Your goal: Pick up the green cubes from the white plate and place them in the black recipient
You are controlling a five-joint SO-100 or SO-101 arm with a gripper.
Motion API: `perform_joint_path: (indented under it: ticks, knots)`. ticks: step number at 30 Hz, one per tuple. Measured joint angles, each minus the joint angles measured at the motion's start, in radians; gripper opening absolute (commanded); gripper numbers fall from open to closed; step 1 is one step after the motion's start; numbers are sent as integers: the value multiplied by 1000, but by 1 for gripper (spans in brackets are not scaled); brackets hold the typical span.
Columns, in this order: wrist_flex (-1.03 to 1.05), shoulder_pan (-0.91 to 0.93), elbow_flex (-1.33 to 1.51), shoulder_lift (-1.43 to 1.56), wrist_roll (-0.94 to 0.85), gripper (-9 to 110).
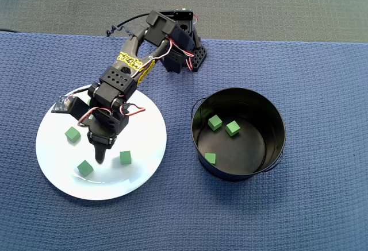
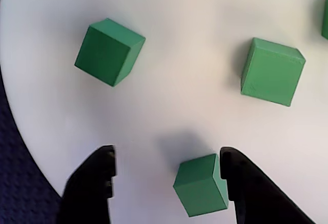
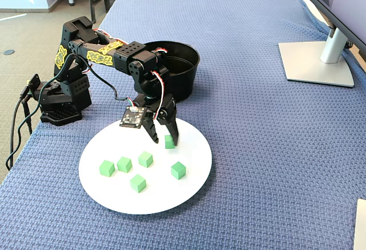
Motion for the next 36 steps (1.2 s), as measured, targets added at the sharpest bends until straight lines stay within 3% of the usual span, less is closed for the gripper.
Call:
perform_joint_path:
  ticks: [15, 36]
  knots:
    - [26, -81, 74, -29, -525, 30]
    - [-101, -72, 126, -55, -505, 21]
